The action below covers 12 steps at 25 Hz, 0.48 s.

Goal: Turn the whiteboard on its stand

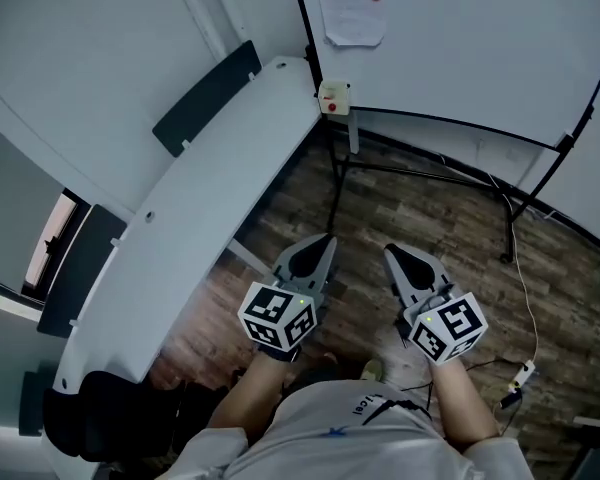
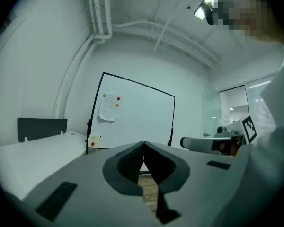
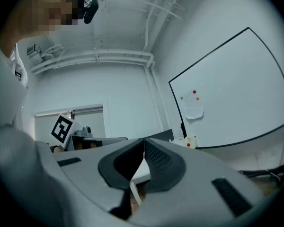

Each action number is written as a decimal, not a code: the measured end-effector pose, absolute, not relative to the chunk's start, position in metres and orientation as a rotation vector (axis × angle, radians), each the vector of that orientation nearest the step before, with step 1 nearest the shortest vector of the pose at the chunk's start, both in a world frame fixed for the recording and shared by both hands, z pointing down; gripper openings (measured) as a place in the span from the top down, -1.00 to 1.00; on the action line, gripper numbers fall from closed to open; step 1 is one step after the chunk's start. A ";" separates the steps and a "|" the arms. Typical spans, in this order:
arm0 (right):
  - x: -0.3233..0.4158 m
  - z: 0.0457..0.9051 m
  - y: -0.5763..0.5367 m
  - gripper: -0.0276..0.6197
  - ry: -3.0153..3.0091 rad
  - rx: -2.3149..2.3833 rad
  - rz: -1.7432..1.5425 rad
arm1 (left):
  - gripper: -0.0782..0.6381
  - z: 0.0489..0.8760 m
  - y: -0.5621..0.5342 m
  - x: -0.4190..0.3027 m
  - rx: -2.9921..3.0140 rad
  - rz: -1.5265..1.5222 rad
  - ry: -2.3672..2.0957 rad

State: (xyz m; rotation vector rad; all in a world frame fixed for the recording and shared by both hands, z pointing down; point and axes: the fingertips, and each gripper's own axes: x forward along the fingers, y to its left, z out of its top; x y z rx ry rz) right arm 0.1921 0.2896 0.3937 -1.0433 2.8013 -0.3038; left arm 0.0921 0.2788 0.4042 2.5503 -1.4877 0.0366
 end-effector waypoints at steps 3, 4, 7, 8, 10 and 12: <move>0.190 0.397 0.281 0.87 2.800 -1.043 -0.318 | 0.75 0.406 0.269 0.083 2.533 0.035 -1.507; 0.188 0.398 0.276 0.87 2.801 -1.044 -0.320 | 0.75 0.407 0.263 0.080 2.528 0.030 -1.511; 0.182 0.404 0.260 0.87 2.806 -1.053 -0.334 | 0.75 0.413 0.244 0.070 2.513 0.020 -1.513; 0.179 0.406 0.253 0.87 2.809 -1.058 -0.334 | 0.75 0.415 0.235 0.066 2.511 0.015 -1.510; 0.172 0.408 0.237 0.87 2.811 -1.072 -0.324 | 0.75 0.419 0.216 0.059 2.514 0.007 -1.499; 0.164 0.406 0.219 0.87 2.809 -1.091 -0.306 | 0.75 0.420 0.195 0.052 2.530 0.004 -1.485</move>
